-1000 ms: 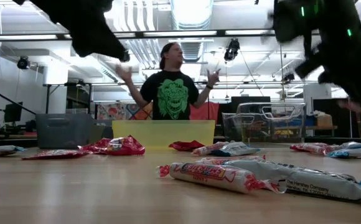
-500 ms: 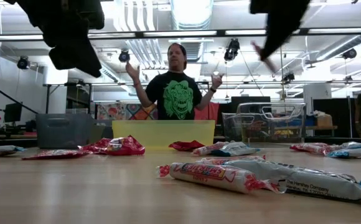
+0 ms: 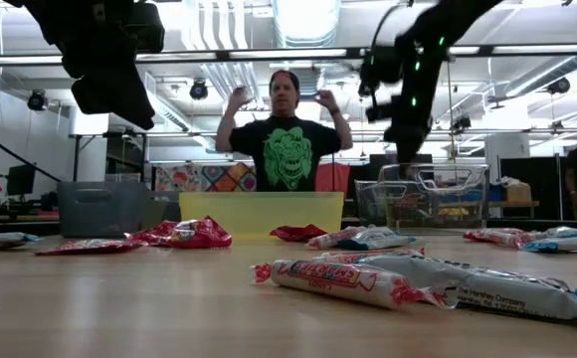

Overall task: Sort candy
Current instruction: Put the orange candy into the transparent bin, then put the red candy into the black bin

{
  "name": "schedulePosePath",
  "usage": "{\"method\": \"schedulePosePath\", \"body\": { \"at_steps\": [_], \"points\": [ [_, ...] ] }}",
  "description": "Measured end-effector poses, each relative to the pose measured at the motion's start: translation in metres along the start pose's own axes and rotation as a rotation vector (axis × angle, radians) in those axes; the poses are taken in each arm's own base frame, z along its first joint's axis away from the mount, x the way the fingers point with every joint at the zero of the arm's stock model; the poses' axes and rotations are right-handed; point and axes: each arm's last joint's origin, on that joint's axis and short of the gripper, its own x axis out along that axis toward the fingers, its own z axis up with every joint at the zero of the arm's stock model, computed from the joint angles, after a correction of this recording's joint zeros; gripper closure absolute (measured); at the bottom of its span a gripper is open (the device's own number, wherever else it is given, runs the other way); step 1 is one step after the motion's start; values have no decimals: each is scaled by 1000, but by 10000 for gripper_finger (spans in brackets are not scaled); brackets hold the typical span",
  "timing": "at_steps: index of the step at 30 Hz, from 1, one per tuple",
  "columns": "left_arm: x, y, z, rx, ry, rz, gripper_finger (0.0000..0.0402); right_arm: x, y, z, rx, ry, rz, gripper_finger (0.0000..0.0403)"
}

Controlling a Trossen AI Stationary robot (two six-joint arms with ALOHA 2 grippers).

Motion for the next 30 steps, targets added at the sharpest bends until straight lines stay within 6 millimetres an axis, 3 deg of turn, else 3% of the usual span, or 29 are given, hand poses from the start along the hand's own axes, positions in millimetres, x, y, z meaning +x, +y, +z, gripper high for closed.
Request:
{"method": "schedulePosePath", "body": {
  "at_steps": [6, 11, 15, 19, 24, 30],
  "points": [
    [0, 0, 0, 1, 1, 3, 315, 29, -15, -1, 45, 45, 79, 286],
    [2, 0, -1, -6, 8, 9, 315, 24, -15, 0, 49, 22, 76, 275],
    [3, -1, -4, -27, 35, 13, 315, -1, -12, -1, 77, -37, 92, 275],
    [5, -2, -9, -52, 103, 1, 307, -36, 0, -3, 116, -130, 224, 274],
    [10, -6, -18, -54, 194, 1, 284, -81, 23, -10, 109, -254, 343, 273],
    [20, -8, -29, 23, 299, 39, 244, -116, 54, -23, 62, -334, 422, 273]
  ]
}}
